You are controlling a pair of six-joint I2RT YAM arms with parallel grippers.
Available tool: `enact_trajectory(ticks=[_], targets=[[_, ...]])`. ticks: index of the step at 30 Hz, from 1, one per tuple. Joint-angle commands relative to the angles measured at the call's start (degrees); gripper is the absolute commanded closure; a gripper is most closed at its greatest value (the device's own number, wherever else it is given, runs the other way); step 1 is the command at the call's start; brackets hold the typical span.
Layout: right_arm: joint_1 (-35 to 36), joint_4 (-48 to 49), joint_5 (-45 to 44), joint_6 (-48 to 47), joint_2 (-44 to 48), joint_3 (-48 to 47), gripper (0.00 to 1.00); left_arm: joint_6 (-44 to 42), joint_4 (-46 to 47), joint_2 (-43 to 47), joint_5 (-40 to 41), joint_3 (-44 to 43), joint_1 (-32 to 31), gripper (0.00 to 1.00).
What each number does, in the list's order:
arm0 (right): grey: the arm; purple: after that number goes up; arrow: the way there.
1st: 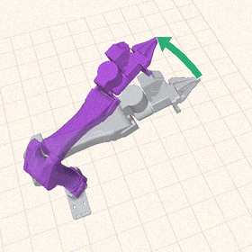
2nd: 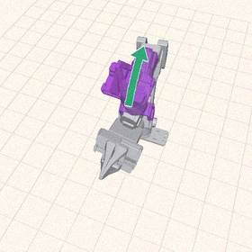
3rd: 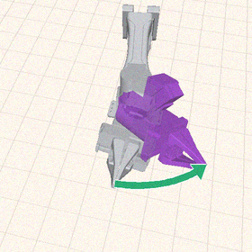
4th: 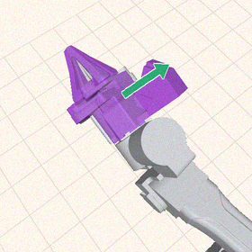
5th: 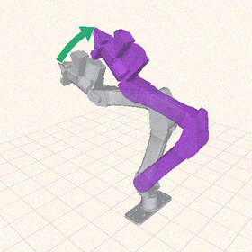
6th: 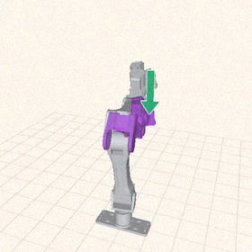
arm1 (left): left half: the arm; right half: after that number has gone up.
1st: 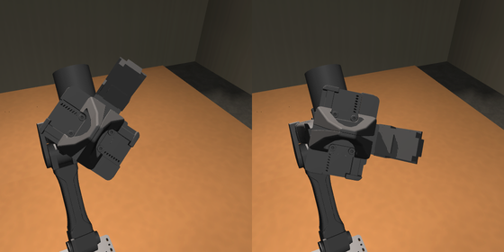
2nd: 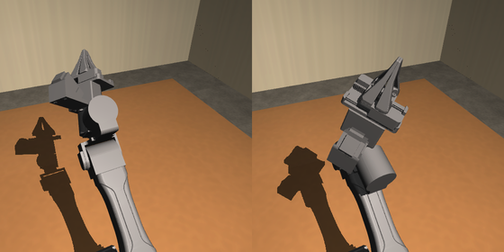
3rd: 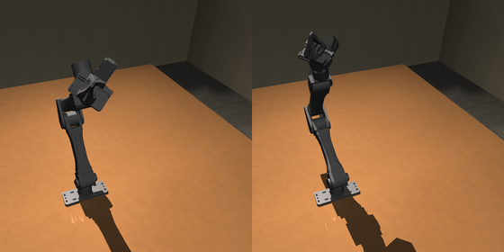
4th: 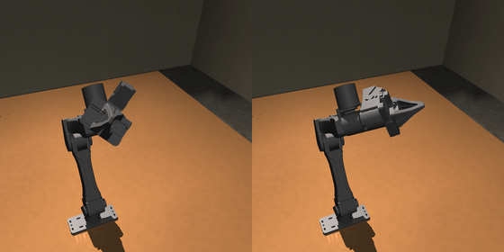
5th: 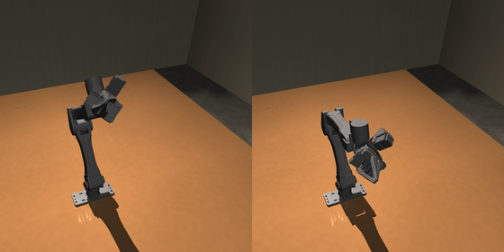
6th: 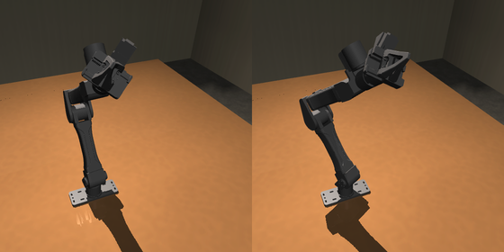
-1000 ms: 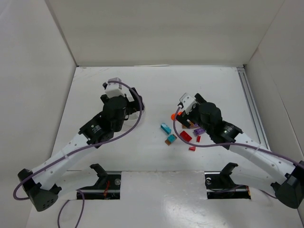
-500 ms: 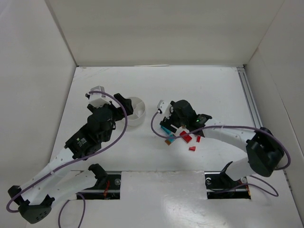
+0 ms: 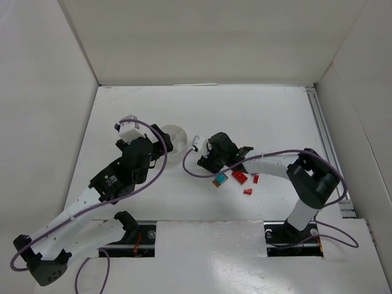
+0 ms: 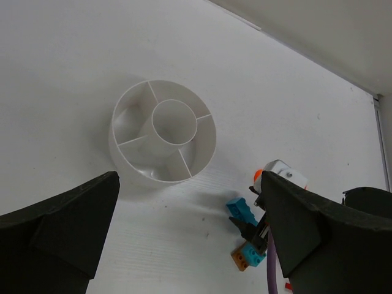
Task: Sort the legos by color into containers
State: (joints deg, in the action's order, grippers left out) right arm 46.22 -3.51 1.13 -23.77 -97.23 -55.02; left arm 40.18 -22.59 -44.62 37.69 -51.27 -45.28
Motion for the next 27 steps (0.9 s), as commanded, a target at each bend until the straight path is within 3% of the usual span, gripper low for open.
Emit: enact_trajectory(ticks=[1, 4, 7, 8, 15, 21, 27], targets=[[0.4, 3.8, -1.8, 2.4, 0.3, -1.6, 0.3, 2.6, -1.0, 0.5, 1.5, 0.8, -0.1, 0.0], [-0.2, 4.4, -1.2, 3.0, -1.1, -1.6, 0.36, 3.1, -1.5, 0.5, 1.5, 1.3, -0.1, 0.0], [-0.9, 5.0, 1.1, 3.6, -1.7, -1.0, 0.53, 4.3, -2.5, 0.5, 1.5, 1.3, -0.1, 0.0], [-0.9, 5.0, 1.2, 3.6, -1.7, -1.0, 0.64, 4.3, -3.2, 0.5, 1.5, 1.3, -0.1, 0.0], [-0.9, 7.0, 6.1, -0.7, 1.7, 0.1, 0.9, 6.6, -4.2, 2.1, 1.0, 2.0, -0.1, 0.0], [-0.9, 8.8, 14.3, -7.2, 5.0, -1.3, 0.97, 7.2, -5.4, 3.2, 0.5, 2.6, -0.1, 0.0], [-0.9, 17.9, 24.8, -13.3, 7.1, -5.7, 0.97, 9.6, -7.0, 5.8, 0.5, 2.0, -0.1, 0.0]])
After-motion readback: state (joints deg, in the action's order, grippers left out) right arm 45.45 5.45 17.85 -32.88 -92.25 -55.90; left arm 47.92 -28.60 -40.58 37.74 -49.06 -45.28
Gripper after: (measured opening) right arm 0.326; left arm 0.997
